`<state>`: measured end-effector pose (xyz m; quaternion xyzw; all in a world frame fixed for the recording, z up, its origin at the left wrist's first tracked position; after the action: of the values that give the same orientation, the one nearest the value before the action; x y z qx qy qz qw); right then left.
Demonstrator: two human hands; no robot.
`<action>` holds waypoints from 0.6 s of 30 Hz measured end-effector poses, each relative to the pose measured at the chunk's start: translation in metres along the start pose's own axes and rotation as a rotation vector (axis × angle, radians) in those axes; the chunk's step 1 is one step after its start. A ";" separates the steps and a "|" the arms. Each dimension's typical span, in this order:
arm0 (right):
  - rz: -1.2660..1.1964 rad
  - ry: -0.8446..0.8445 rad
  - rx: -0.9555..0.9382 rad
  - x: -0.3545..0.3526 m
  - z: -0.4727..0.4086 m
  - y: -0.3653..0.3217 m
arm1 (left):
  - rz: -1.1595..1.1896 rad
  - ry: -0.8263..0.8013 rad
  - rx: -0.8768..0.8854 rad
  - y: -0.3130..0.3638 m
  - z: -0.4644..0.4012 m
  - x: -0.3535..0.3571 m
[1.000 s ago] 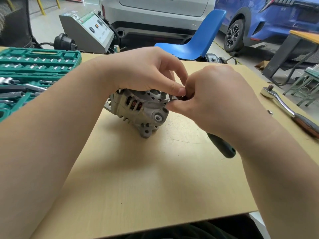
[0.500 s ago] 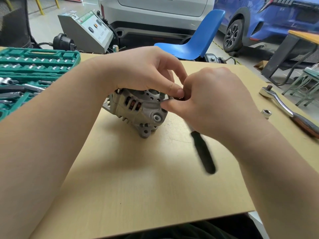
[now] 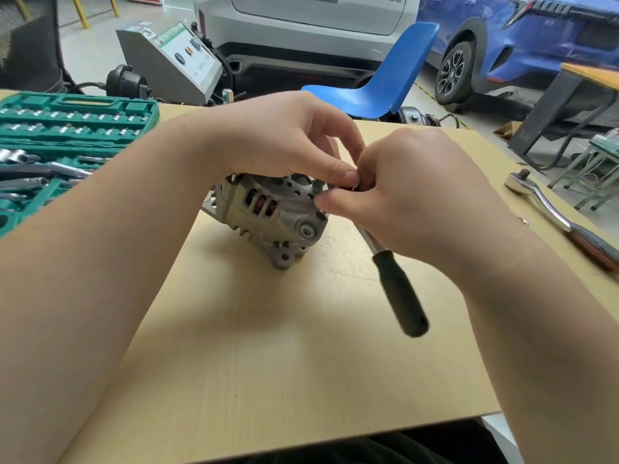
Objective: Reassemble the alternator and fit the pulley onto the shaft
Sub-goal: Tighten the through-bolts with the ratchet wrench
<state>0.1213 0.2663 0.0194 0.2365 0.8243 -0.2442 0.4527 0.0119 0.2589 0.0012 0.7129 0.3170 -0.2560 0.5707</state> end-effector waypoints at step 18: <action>-0.007 -0.007 -0.052 0.004 -0.001 0.000 | -0.014 0.009 0.021 0.001 0.001 -0.001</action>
<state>0.1190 0.2672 0.0165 0.2211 0.8296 -0.2251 0.4606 0.0120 0.2577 0.0025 0.7179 0.3216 -0.2601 0.5600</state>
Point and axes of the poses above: each hand's wrist, its own z-axis away from the middle knuckle, its own x-axis out of the palm, y = z × x, the point moved 10 cm from there along -z, towards the middle knuckle, and after that the axes turned 12 degrees about y, right-handed, at the moved point
